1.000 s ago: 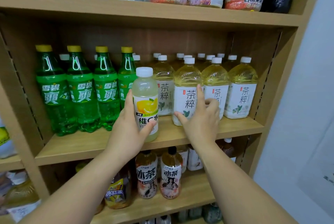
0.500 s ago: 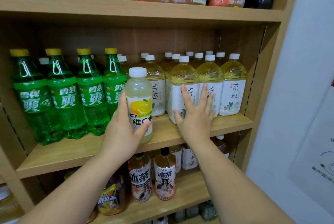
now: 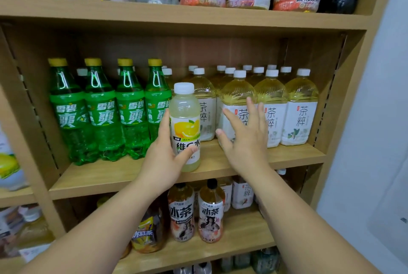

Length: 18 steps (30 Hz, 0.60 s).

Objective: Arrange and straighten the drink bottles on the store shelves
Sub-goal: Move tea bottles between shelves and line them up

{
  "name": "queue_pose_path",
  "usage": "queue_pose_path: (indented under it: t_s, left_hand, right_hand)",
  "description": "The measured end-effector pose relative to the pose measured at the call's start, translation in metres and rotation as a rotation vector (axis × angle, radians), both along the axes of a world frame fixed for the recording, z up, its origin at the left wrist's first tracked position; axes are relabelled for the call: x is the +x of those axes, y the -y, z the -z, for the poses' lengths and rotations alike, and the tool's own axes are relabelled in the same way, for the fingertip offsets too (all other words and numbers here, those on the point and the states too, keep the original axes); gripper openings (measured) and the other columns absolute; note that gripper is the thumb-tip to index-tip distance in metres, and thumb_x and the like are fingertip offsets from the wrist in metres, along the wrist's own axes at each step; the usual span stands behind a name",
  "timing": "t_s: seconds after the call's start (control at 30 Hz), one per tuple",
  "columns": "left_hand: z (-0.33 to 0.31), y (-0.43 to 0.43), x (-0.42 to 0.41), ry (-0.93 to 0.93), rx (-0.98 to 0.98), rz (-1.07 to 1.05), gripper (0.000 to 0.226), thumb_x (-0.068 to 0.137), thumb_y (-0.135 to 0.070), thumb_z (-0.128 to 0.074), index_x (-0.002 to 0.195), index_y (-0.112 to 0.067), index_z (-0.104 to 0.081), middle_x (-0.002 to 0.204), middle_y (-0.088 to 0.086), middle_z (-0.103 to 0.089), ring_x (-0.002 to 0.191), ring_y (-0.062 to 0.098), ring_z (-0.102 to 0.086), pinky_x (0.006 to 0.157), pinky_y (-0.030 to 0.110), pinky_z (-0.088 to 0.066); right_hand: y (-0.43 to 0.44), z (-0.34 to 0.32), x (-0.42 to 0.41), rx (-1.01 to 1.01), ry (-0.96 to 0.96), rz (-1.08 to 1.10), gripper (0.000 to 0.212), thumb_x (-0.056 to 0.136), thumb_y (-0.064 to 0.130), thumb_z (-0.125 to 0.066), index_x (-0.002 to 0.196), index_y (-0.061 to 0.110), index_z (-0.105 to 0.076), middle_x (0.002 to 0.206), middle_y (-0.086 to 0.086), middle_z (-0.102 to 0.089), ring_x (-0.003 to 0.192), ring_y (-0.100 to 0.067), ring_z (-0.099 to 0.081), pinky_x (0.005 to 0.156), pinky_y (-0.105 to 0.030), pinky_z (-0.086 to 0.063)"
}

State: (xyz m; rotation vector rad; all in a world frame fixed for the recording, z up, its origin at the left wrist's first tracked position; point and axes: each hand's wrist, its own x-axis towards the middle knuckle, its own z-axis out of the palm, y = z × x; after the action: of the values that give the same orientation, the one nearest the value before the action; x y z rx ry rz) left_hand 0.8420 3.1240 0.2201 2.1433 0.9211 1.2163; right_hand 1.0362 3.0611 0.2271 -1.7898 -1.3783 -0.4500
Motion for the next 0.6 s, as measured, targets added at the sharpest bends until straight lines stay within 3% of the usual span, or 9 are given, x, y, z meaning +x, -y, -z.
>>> queue_pose_path:
  t_s: [0.1,0.2,0.33,0.43,0.53,0.6]
  left_hand:
    - [0.002,0.009,-0.013,0.049,-0.031,0.03,0.104,0.087,-0.032,-0.079,0.158,-0.049,-0.005,0.139,-0.031,-0.055,0.122,-0.006,-0.057,0.104,0.037,-0.051]
    - [0.004,0.02,-0.032,0.064,-0.027,0.036,0.102,0.088,-0.027,-0.078,0.159,-0.047,-0.008,0.138,-0.039,-0.051,0.124,-0.014,-0.052,0.107,0.032,-0.047]
    - [0.0,0.031,-0.066,0.069,-0.013,-0.038,0.101,0.088,-0.026,-0.077,0.158,-0.049,-0.009,0.14,-0.034,-0.053,0.122,-0.016,-0.052,0.103,0.027,-0.046]
    - [-0.003,0.033,-0.098,0.059,-0.004,-0.129,0.098,0.088,-0.028,-0.077,0.153,-0.058,-0.009,0.135,-0.026,-0.06,0.114,-0.016,-0.057,0.095,0.02,-0.049]
    - [-0.005,0.031,-0.129,0.024,0.006,-0.221,0.1,0.088,-0.033,-0.077,0.155,-0.057,-0.007,0.133,-0.024,-0.062,0.107,-0.009,-0.063,0.094,0.037,-0.054]
    - [-0.006,0.028,-0.145,0.029,-0.007,-0.233,0.1,0.088,-0.035,-0.077,0.155,-0.057,-0.006,0.135,-0.025,-0.061,0.108,-0.01,-0.061,0.096,0.042,-0.054]
  right_hand:
    - [0.006,-0.007,-0.025,0.07,-0.095,-0.236,0.046,0.101,0.049,-0.052,0.143,0.031,-0.056,0.158,0.003,-0.04,0.154,-0.018,-0.018,0.123,-0.041,-0.02]
    - [0.003,-0.002,-0.045,0.025,-0.23,-0.406,0.045,0.101,0.046,-0.047,0.139,0.026,-0.06,0.144,0.006,-0.053,0.14,-0.012,-0.038,0.117,-0.035,-0.031]
    - [-0.009,0.009,-0.061,-0.054,-0.38,-0.462,0.036,0.105,0.039,-0.052,0.139,0.029,-0.057,0.139,0.01,-0.053,0.132,-0.01,-0.047,0.111,-0.04,-0.041]
    - [-0.023,0.009,-0.079,-0.093,-0.441,-0.47,0.047,0.101,0.044,-0.058,0.145,0.032,-0.048,0.147,0.01,-0.048,0.134,-0.01,-0.046,0.11,-0.036,-0.041]
    - [-0.042,0.001,-0.099,-0.123,-0.49,-0.461,0.07,0.096,0.05,-0.064,0.155,0.03,-0.033,0.159,0.004,-0.038,0.141,-0.017,-0.042,0.111,-0.036,-0.038]
    - [-0.055,-0.006,-0.109,-0.14,-0.514,-0.433,0.08,0.095,0.05,-0.066,0.159,0.026,-0.025,0.162,-0.001,-0.035,0.145,-0.022,-0.039,0.113,-0.039,-0.036]
